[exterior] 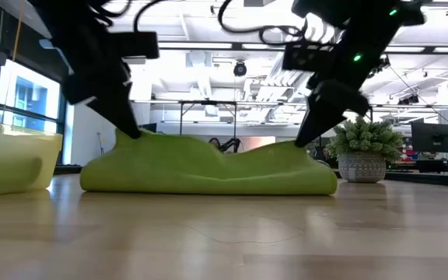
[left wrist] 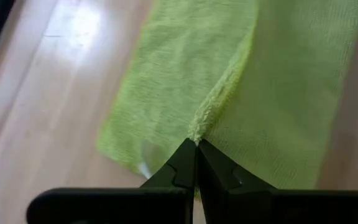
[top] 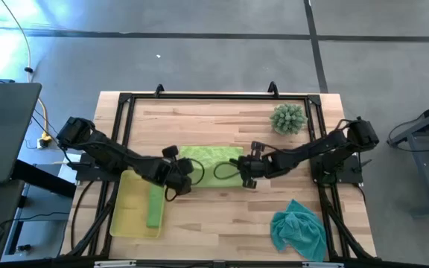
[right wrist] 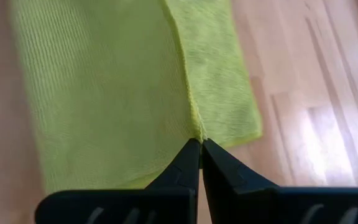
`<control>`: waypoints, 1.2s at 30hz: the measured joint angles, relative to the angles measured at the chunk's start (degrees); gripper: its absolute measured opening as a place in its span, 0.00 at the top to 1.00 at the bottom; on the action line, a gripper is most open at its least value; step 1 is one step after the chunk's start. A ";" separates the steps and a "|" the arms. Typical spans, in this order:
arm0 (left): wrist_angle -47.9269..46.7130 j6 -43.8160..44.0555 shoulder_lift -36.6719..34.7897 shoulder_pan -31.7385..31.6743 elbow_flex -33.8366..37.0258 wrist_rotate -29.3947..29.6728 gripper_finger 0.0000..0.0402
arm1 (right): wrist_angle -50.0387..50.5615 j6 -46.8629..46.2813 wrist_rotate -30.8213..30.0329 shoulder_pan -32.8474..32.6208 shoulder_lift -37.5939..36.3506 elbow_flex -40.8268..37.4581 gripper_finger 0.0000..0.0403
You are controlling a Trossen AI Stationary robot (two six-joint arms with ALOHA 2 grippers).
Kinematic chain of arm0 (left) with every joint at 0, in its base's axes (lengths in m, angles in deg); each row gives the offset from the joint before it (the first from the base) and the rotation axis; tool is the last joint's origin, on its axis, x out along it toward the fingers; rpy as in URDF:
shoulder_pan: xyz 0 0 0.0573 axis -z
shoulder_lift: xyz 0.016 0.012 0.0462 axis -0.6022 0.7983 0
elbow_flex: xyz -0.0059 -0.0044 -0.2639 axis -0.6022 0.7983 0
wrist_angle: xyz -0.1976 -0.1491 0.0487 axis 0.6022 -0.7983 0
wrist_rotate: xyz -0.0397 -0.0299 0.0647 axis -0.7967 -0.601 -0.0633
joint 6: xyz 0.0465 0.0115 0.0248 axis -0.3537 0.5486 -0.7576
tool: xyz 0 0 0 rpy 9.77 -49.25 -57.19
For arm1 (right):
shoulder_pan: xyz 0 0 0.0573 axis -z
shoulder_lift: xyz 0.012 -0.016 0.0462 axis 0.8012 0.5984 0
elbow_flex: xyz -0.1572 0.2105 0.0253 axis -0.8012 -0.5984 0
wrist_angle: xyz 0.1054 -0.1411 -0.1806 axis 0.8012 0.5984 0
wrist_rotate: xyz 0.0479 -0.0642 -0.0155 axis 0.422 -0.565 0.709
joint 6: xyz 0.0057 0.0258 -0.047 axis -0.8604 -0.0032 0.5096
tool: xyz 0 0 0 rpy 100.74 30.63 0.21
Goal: Roll microfiber towels into tight, uniform cylinder then place into a basket
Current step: Fold the light green microfiber towel
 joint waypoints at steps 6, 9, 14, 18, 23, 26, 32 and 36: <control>-0.01 -3.62 0.01 -5.14 0.00 -0.63 0.99 | -1.37 2.44 0.67 4.42 2.42 0.00 1.00; 0.01 -5.06 0.02 -7.31 0.00 -2.70 0.99 | -2.57 2.58 0.74 6.11 3.27 0.00 1.00; 0.94 -3.92 1.79 -9.86 0.06 -6.32 0.99 | -5.75 3.46 2.94 8.28 4.74 0.00 1.00; 1.50 -5.18 4.58 -10.43 0.09 -6.89 0.99 | -7.76 4.44 5.97 9.04 5.67 0.00 1.00; 1.52 -4.83 6.32 -10.47 0.00 -3.60 0.99 | -7.91 5.39 3.02 9.46 5.83 0.00 1.00; 1.54 -4.75 6.18 -10.63 -0.24 -3.45 0.99 | -7.76 6.81 1.97 9.52 5.48 0.00 1.00; 1.53 -6.71 5.34 -11.43 -0.44 -0.55 0.99 | -7.57 7.92 0.15 9.52 5.28 0.02 1.00; 1.60 -6.75 5.27 -12.78 -0.45 -0.04 0.99 | -7.52 7.80 -1.22 9.50 5.28 0.02 1.00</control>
